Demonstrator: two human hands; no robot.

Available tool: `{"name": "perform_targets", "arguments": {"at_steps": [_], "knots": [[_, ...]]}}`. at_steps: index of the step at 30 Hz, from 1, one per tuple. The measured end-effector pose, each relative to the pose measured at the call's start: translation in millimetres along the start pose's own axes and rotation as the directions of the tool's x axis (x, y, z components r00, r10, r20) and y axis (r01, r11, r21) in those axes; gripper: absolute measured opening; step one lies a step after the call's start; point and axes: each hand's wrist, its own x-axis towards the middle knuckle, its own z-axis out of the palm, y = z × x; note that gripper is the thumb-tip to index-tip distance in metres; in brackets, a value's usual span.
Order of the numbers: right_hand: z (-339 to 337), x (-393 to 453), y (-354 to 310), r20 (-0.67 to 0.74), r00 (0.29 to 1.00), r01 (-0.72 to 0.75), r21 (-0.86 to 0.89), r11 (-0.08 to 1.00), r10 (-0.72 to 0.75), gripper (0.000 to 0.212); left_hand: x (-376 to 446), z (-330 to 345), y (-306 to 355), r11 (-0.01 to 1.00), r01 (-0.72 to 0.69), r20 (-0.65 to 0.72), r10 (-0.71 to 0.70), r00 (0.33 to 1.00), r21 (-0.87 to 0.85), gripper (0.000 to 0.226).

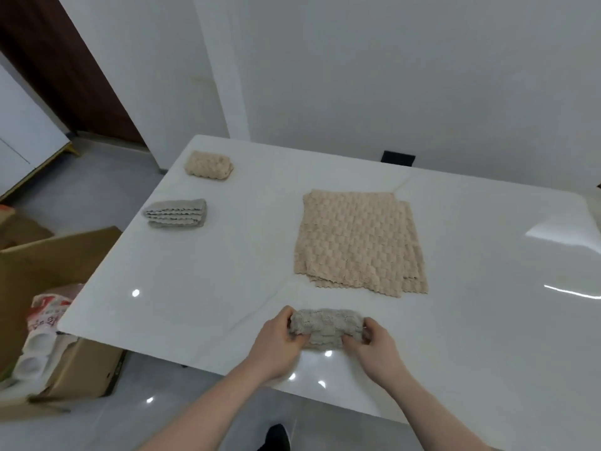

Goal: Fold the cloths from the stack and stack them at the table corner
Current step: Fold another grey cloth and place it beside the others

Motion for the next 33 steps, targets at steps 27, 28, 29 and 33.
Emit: {"name": "perform_targets", "arguments": {"at_steps": [27,28,29,33], "knots": [[-41.7,-56.8,-72.0,0.164,0.987,-0.015,0.089,0.996,0.0,0.014,-74.0,-48.1,89.0,0.948,0.293,0.178,-0.269,0.947,-0.122,0.02],[-37.0,-53.0,-76.8,0.173,0.985,-0.001,0.085,0.996,-0.014,0.014,-73.1,-52.7,85.6,0.944,0.303,0.16,-0.281,0.946,-0.13,0.022],[-31.7,-49.3,-82.0,0.176,0.984,0.01,0.079,0.997,-0.024,0.014,-71.9,-57.7,82.1,0.939,0.313,0.143,-0.294,0.945,-0.14,0.024],[-7.0,-32.2,-101.4,0.209,0.977,0.032,0.033,0.999,-0.038,0.014,-65.4,-85.2,68.1,0.911,0.366,0.09,-0.355,0.931,-0.191,0.028]]}}
